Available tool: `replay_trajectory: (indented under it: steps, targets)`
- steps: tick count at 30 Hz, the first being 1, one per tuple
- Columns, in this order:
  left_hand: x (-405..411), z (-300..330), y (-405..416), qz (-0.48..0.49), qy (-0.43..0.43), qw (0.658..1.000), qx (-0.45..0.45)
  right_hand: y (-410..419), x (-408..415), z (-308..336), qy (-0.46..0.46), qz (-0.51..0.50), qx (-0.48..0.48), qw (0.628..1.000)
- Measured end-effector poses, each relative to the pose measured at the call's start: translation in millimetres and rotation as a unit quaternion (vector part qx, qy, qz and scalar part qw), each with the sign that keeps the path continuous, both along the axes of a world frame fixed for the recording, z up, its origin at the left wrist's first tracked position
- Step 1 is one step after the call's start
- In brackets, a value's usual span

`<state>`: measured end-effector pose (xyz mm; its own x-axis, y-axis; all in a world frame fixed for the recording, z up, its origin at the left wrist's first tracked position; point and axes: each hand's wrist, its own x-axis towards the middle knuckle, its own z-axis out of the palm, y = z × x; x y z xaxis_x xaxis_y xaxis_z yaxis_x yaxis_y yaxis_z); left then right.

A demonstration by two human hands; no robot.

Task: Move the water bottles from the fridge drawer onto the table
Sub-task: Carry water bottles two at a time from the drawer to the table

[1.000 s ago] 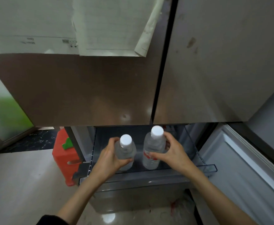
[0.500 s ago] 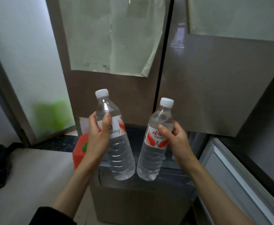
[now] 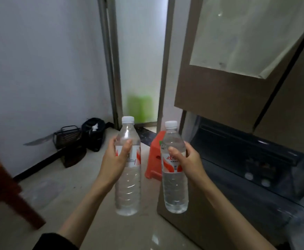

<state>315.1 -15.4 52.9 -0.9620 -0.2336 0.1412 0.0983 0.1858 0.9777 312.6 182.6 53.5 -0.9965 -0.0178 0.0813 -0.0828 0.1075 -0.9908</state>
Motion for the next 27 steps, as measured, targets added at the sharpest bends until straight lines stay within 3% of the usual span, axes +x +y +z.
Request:
replay_trajectory:
  steps: [10,17,27]
  targets:
    - [81,-9,-244,0.21,-0.056,0.975,-0.044,-266,-9,-8,-0.005,0.209,0.006,0.978]
    - [115,-13,-402,0.277,-0.06,0.957,-0.067,-446,1,-24,-0.032,0.312,-0.018,0.949]
    - [98,-39,-553,0.35,-0.075,0.933,-0.034,-616,-40,-39,-0.01,0.396,0.03,0.918]
